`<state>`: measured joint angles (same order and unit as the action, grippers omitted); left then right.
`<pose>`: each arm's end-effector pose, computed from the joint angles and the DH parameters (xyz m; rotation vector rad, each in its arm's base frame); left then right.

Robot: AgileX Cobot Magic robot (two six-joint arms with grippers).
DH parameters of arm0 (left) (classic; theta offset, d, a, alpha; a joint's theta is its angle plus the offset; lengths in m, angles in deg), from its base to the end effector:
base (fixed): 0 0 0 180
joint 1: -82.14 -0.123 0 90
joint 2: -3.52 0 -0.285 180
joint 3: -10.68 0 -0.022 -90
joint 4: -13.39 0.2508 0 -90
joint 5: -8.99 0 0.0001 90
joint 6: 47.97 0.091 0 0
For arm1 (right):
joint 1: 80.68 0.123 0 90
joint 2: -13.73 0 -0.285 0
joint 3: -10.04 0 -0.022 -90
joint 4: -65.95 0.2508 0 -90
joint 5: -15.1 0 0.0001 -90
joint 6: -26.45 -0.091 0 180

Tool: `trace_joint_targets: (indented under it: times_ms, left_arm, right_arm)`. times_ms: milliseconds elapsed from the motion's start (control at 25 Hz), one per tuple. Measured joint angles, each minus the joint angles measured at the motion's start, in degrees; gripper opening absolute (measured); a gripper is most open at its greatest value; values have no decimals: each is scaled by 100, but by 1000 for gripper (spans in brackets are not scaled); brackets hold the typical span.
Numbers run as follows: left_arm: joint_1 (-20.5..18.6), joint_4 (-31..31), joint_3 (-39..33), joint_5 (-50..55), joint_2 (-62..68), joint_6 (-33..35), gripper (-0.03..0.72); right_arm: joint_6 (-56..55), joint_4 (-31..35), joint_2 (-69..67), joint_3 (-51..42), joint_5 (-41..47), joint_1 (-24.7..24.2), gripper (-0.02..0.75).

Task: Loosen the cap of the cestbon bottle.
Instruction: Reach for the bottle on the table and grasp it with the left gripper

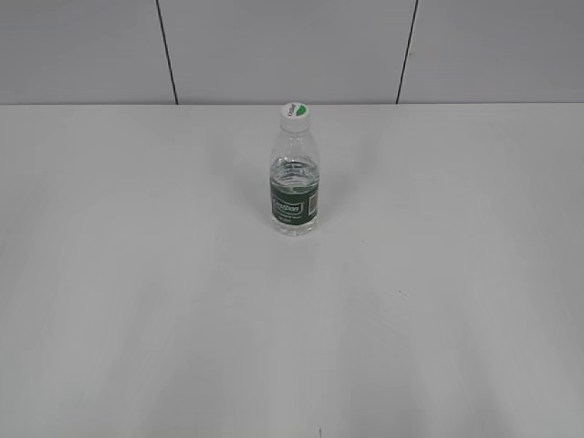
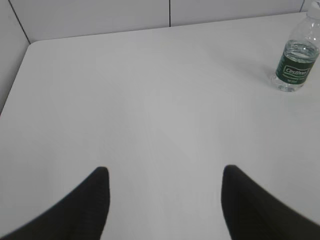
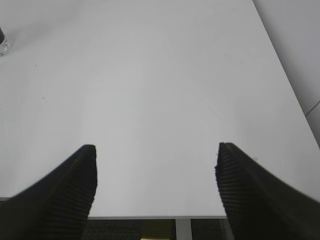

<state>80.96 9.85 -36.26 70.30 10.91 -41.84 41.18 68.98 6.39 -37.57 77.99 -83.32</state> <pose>-0.0097 -0.0051 0.2844 0.0916 2.0147 0.0076 -0.0094 0.0047 0.2790 -0.2211 2.0460 -0.1246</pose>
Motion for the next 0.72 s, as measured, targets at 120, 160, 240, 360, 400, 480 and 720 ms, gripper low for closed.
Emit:
trace_joint_targets:
  times_ms: [120, 160, 240, 360, 400, 480, 720]
  left_arm:
    - [0, 0, 0, 0, 0, 0, 439]
    - [0, 0, 0, 0, 0, 0, 439]
    - [0, 0, 0, 0, 0, 0, 439]
    - [0, 0, 0, 0, 0, 0, 439]
    - [0, 0, 0, 0, 0, 0, 439]
    - [0, -4, 0, 0, 0, 0, 439]
    - [0, -11, 36, -86, 0, 0, 439]
  right_arm:
    - [0, 0, 0, 0, 0, 0, 564]
    - [0, 0, 0, 0, 0, 0, 564]
    - [0, 0, 0, 0, 0, 0, 564]
    - [0, 0, 0, 0, 0, 0, 564]
    - [0, 0, 0, 0, 0, 0, 564]
    - [0, 0, 0, 0, 0, 0, 564]
    - [0, 0, 0, 0, 0, 0, 564]
